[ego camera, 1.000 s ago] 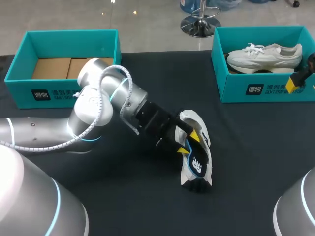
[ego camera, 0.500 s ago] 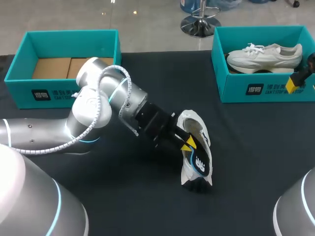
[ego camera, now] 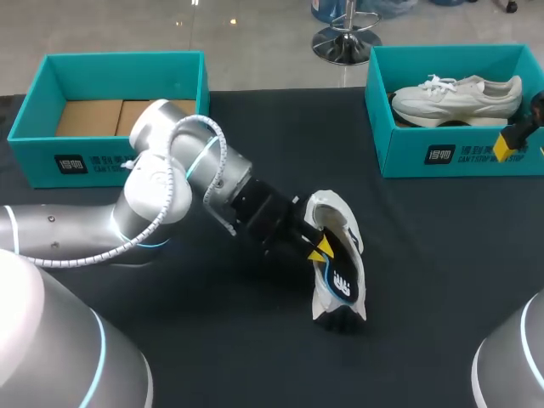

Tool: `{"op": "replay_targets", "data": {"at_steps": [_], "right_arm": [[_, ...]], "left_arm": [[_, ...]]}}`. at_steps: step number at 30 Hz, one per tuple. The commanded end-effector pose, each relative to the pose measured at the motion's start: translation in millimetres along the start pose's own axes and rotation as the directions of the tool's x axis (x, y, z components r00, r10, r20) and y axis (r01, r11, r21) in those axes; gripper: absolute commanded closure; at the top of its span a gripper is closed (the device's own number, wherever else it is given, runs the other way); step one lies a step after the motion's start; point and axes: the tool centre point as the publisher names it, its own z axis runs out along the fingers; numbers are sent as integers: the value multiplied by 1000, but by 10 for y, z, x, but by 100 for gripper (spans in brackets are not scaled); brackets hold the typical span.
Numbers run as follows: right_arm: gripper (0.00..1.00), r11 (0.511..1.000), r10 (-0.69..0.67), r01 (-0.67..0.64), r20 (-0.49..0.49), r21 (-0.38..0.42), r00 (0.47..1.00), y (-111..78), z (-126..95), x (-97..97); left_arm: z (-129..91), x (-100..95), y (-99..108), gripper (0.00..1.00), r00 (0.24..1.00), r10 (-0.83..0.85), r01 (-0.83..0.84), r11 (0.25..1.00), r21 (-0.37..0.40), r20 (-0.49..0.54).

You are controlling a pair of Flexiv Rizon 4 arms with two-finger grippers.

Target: Take the shoe out of the shoebox, open the shoe tongue, remove and reinsert the insole, then place the shoe into the shoebox

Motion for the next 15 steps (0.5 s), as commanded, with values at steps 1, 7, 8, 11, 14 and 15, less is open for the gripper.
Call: {"op": "replay_targets", "data": {"at_steps": [1,7,8,11,14,15], "right_arm": [[0,1000,0,0,0,6,1000,29,1,-5],[0,1000,0,0,0,6,1000,29,1,-5],[0,1000,0,0,0,6,1000,29,1,-5],[0,1000,0,0,0,6,1000,29,1,-5],[0,1000,0,0,0,6,1000,29,1,-5],[0,1000,0,0,0,6,1000,29,1,-5]], "left_arm": [[45,-1,91,100,1000,12,-12,1000,-8,-5],[76,-52,197,100,999,35,-35,998,-45,12],[77,-61,191,84,999,34,-34,998,-43,11],[58,-84,148,51,999,34,-33,999,-34,12],[37,-90,118,28,999,33,-33,999,-29,13],[28,-89,107,27,999,33,-33,999,-29,13]]}}
